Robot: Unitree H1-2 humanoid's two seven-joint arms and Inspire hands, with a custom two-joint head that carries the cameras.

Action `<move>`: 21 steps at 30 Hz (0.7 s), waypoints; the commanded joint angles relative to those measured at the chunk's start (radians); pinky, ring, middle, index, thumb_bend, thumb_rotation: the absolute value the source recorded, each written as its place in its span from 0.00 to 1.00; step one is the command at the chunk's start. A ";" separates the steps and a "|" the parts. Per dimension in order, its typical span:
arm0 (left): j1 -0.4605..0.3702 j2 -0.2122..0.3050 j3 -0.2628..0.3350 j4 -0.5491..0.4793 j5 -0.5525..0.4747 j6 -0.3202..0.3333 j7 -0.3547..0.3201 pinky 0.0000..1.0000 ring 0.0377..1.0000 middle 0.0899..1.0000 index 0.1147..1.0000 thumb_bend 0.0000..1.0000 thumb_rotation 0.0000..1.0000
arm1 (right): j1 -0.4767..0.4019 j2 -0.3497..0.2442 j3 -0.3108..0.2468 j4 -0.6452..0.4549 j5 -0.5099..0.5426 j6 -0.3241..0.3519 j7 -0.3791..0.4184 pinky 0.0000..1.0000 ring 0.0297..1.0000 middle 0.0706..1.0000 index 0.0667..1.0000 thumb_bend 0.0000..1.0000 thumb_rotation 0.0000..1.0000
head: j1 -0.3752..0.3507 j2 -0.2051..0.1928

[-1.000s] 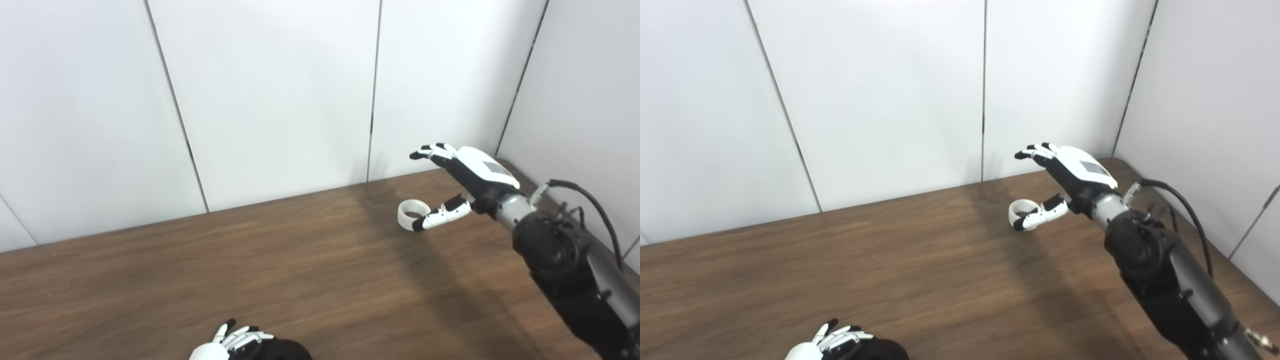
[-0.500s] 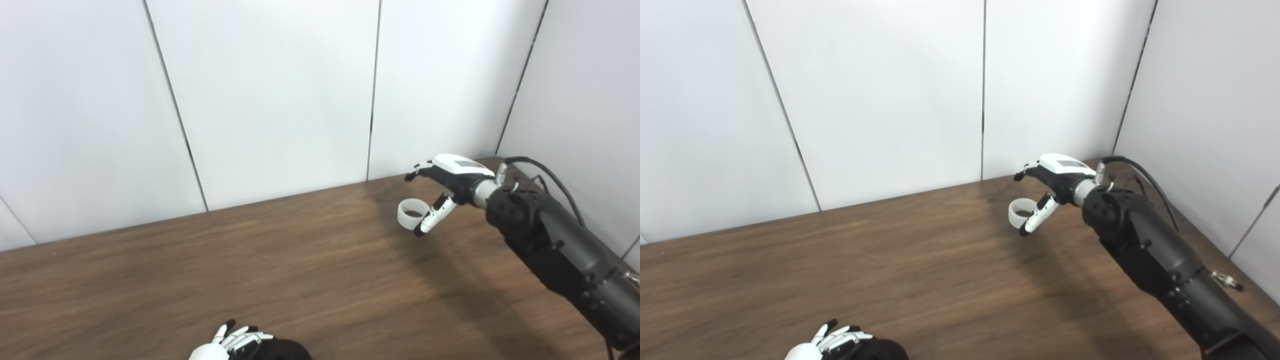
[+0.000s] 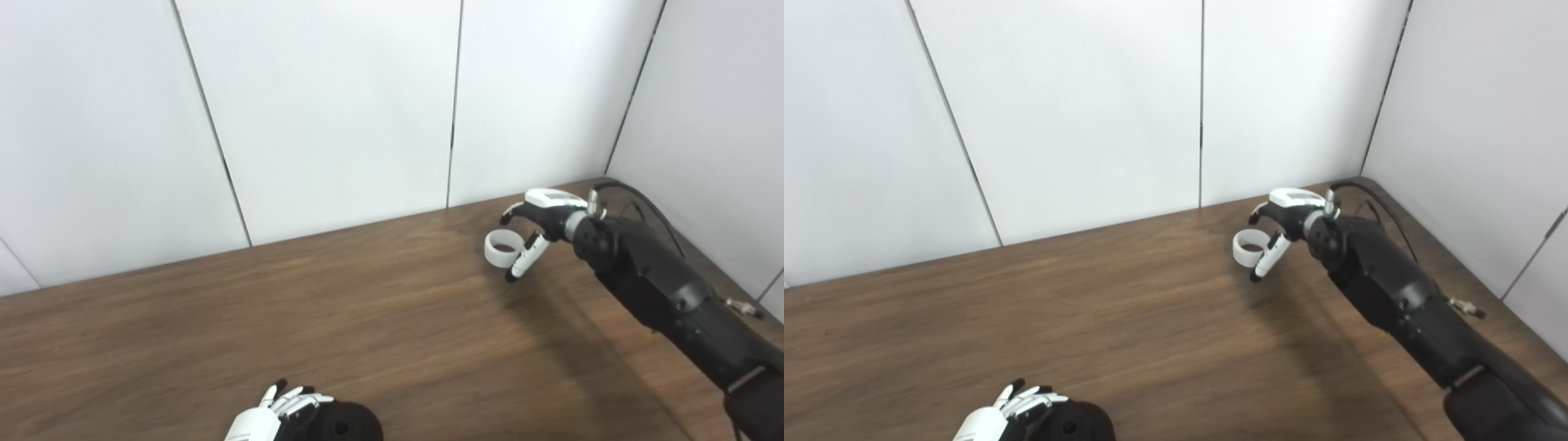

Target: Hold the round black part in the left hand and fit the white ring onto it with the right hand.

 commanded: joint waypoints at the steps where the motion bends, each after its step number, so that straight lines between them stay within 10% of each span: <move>1: 0.023 0.021 -0.010 -0.006 0.025 0.003 -0.038 1.00 0.86 0.76 0.41 0.53 0.06 | -0.080 -0.008 0.006 -0.002 -0.025 -0.012 -0.003 1.00 1.00 0.94 0.84 1.00 0.33 | -0.001 0.002; 21: 0.026 0.009 -0.010 -0.037 0.039 0.033 -0.060 1.00 0.86 0.76 0.41 0.53 0.06 | -0.128 0.011 0.045 0.094 -0.044 -0.046 -0.022 1.00 1.00 0.93 0.83 0.99 0.33 | 0.017 0.012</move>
